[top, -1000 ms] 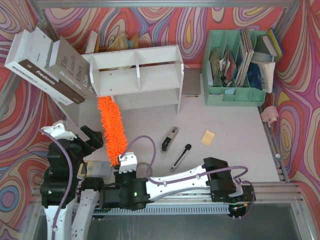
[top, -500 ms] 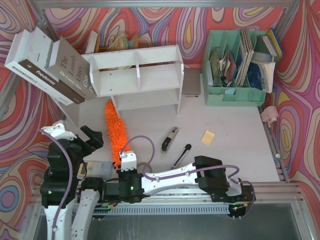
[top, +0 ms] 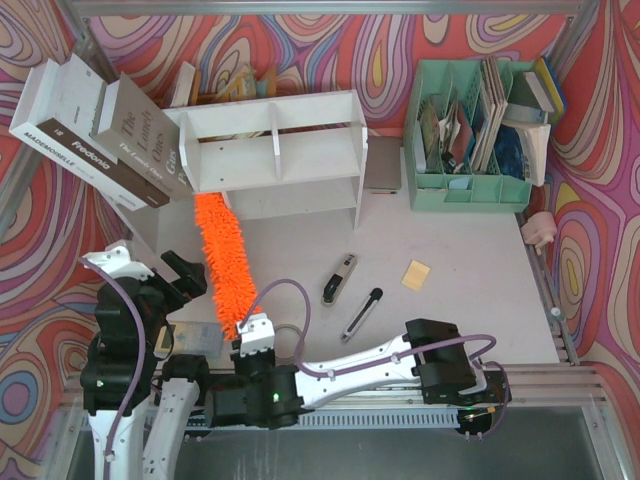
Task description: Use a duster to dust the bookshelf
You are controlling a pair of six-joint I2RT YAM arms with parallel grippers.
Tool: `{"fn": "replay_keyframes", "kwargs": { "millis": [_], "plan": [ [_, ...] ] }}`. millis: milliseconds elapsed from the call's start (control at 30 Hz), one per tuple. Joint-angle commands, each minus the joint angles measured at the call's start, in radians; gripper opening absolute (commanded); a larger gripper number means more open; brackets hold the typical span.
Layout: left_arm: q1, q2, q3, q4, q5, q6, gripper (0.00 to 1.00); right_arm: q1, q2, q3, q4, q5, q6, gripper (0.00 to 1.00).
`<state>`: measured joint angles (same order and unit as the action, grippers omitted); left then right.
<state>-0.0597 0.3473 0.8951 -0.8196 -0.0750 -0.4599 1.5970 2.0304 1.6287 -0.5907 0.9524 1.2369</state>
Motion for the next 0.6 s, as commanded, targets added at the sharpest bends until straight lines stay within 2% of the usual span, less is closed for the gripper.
{"fn": "replay_keyframes", "kwargs": {
  "millis": [0, 133, 567],
  "plan": [
    [0.004, 0.009, -0.010, 0.010, 0.005, 0.005, 0.98, 0.037, -0.030, 0.067, -0.028, 0.256, 0.013, 0.00],
    [0.004, 0.007, -0.011, 0.010, 0.004, 0.004, 0.98, 0.035, -0.004, 0.086, -0.108, 0.228, 0.088, 0.00],
    [0.004, 0.008, -0.010, 0.008, -0.001, 0.004, 0.98, -0.032, 0.026, 0.045, -0.117, -0.051, 0.089, 0.00]
  ]
}}
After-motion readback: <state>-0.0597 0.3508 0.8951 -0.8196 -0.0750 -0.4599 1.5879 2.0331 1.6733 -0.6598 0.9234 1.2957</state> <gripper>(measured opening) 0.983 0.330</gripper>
